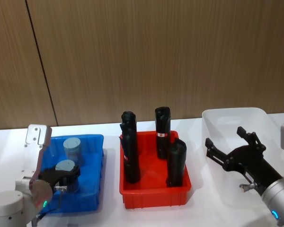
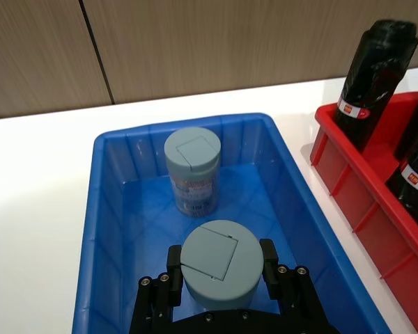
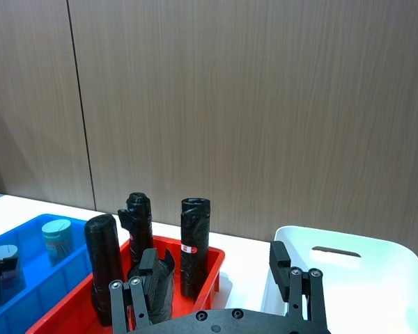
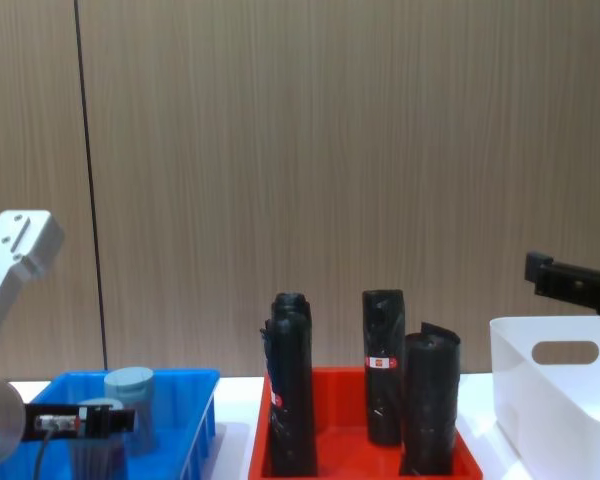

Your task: Pick the cotton swabs from the blue box and place them into the white box.

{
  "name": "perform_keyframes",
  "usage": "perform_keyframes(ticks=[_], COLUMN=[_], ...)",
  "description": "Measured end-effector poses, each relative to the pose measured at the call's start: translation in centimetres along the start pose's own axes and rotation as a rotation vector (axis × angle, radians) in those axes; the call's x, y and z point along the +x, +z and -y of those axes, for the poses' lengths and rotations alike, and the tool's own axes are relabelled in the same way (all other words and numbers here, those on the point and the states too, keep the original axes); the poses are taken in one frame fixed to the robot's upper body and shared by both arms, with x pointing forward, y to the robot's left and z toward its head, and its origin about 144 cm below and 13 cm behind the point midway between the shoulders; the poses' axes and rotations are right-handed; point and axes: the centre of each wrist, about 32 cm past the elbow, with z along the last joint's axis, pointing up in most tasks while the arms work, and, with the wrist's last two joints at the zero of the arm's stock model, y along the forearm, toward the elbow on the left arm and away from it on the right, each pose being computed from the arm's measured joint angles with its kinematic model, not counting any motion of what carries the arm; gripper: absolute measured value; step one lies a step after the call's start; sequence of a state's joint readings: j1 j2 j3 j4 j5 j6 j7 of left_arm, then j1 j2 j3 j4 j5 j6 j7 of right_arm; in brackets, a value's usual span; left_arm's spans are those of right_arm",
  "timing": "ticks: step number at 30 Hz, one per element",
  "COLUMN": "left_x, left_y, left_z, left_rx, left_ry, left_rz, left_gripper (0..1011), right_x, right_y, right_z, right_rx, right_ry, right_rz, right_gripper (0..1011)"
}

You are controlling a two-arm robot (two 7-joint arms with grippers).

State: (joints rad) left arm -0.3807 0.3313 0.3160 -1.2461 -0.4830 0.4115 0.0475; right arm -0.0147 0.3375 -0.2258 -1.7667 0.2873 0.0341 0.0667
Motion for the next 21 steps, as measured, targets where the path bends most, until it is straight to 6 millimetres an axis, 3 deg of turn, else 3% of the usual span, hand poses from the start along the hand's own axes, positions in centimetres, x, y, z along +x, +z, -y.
perform_keyframes(ticks=[21], left_x=[0.5], left_y=[1.1], left_z=[-2.2], left_rx=[-0.201], left_ry=[-0.188], left_rz=[0.077], left_gripper=[669], right_x=[0.0], right_y=[0.0], right_z=[0.0], right_rx=[0.0], right_ry=[0.0], right_rz=[0.0], right_gripper=[1002])
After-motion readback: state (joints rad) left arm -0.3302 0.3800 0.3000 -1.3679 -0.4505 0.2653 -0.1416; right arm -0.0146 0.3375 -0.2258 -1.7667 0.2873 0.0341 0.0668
